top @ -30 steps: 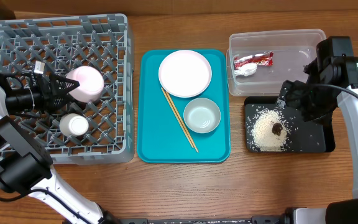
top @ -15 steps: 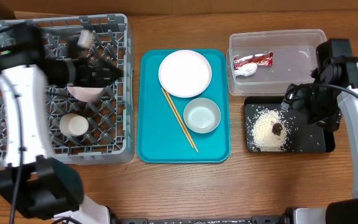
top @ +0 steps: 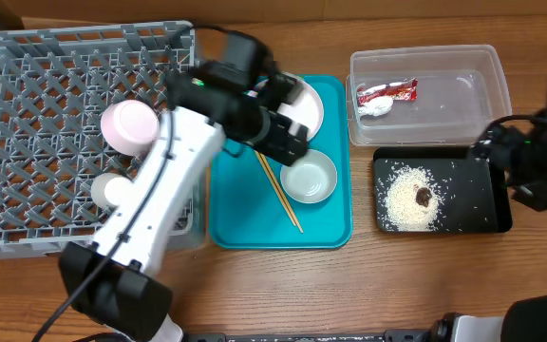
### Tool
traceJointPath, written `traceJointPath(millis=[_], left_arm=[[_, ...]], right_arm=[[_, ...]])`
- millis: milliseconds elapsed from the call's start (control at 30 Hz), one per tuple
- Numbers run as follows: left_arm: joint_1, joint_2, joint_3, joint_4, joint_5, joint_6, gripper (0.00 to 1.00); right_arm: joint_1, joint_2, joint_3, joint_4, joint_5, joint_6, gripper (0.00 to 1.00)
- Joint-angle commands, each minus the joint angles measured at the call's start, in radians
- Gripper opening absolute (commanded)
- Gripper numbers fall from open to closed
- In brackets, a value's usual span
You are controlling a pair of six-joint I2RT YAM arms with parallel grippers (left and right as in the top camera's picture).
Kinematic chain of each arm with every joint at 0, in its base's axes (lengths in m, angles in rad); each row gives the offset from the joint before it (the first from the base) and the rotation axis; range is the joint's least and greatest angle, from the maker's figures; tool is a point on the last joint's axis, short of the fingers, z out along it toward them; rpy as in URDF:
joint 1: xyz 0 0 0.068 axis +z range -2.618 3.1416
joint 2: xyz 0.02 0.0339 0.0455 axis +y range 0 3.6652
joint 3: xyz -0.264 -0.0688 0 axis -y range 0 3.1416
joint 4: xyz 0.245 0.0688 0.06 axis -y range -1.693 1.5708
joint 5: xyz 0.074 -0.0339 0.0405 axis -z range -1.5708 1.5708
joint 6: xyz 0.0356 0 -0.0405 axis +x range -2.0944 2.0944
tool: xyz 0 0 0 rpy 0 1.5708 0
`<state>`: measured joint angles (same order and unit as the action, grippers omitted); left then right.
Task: Sort waste into correct bins and load items into the dishwasher
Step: 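Reach the left gripper to the grey-blue bowl on the tray and grasp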
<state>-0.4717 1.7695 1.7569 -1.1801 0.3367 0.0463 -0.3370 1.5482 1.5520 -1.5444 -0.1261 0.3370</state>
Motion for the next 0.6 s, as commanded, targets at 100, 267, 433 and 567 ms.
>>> traceJointPath(millis=[100,267,433,567], left_arm=[[-0.192,0.059,0.01,0.013,-0.242,-0.087,0.88],[-0.295,0.163,0.01,0.026,-0.32,-0.106,0.88],[-0.349,0.303,0.01,0.029,-0.342,-0.107,0.83],[-0.353,0.389,0.01,0.026,-0.353,-0.107,0.75]], right_arm=[[-0.062,-0.015,0.014,0.004,-0.104,-0.031,1.0],[-0.062,-0.015,0.014,0.005,-0.104,-0.031,1.0],[-0.062,-0.015,0.014,0.005,-0.103,-0.031,1.0],[-0.062,-0.015,0.014,0.003,-0.104,-0.031,1.0]])
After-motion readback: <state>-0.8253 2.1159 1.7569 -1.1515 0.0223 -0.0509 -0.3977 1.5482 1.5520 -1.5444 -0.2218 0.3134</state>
